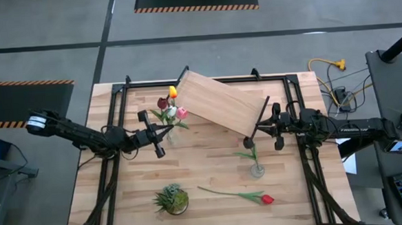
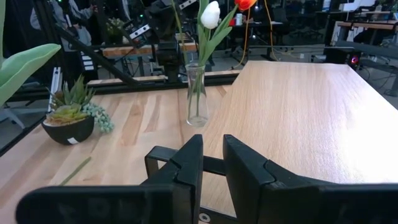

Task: Pick and place flowers into a vace then onto a shelf
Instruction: Put the pink tulip into the left transparent vase

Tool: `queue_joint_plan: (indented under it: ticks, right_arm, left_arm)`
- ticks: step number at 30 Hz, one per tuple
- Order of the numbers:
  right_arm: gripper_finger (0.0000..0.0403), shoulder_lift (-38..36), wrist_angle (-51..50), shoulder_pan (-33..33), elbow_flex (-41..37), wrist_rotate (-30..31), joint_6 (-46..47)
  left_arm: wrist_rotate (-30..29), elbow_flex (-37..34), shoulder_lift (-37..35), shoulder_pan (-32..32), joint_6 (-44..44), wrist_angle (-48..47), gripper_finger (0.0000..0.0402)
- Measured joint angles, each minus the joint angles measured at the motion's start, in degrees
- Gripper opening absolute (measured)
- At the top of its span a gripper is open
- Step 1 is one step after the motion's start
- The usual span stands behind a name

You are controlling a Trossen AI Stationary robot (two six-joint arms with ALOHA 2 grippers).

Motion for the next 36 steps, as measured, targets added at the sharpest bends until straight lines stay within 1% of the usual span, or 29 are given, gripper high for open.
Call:
queue_joint_plan:
  ticks: [5, 9, 14, 17, 20, 25, 29, 36]
  right_arm:
    - [0.0057, 0.00, -0.02, 0.00, 0.00, -0.01, -0.18]
    - [0.0057, 0.00, -0.02, 0.00, 0.00, -0.01, -0.20]
    - [0.0057, 0.00, -0.02, 0.02, 0.00, -0.03, -0.20]
    - [0.0057, 0.00, -0.02, 0.00, 0.00, -0.01, -0.20]
    - [0.0057, 0.00, -0.02, 0.00, 0.00, -0.02, -0.20]
    - [0.0057, 0.02, -0.02, 0.00, 0.00, -0.03, -0.12]
    - [0.0057, 0.02, -0.02, 0.00, 0.00, -0.03, -0.13]
    - [0.0057, 0.07, 0.00, 0.02, 0.02, -0.03, 0.00]
  left_arm:
    - [0.26, 0.66, 0.05, 0.00, -0.10, 0.43, 0.0000]
    - [3.07, 0.58, 1.06, 0.00, -2.35, 5.20, 0.0000]
    - [3.69, 1.18, 2.77, -0.02, -3.00, 6.91, 0.0000]
    - [4.34, 2.14, 5.09, 0.44, -2.99, 9.77, 0.0000]
    - [5.31, 3.10, 8.18, 1.25, -1.42, 12.62, 0.0000]
    - [5.24, 3.32, 11.16, 1.95, -0.81, 13.28, 0.0000]
    - [5.20, 3.17, 11.74, 1.92, -0.14, 13.53, 0.0000]
    - [3.45, 2.64, 11.24, 1.95, 4.78, 12.75, 0.0000]
